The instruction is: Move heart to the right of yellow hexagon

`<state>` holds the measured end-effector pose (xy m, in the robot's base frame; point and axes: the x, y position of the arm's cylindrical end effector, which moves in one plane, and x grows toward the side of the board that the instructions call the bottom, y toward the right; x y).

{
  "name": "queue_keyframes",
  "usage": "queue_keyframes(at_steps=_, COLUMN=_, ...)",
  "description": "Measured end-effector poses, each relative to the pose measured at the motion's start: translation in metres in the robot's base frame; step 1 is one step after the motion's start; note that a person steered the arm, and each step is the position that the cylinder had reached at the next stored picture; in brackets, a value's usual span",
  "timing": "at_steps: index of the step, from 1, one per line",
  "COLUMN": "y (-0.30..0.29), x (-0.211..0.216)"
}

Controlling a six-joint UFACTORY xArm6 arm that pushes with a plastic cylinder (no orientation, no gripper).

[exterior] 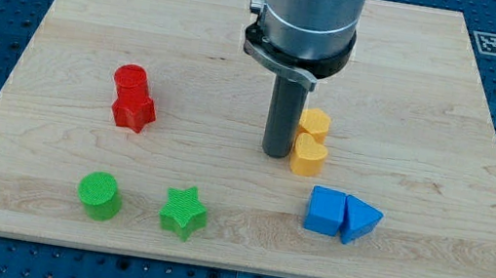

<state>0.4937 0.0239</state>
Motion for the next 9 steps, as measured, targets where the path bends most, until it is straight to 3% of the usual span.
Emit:
queue_keyframes(at_steps=3, y=0.018, x=0.007)
queue_keyframes(at_steps=5, y=0.041, x=0.035)
queue_keyframes(at_steps=7, y=0.057, x=0.012)
queue_keyframes(at_steps=9, y=0.108, x=0.013)
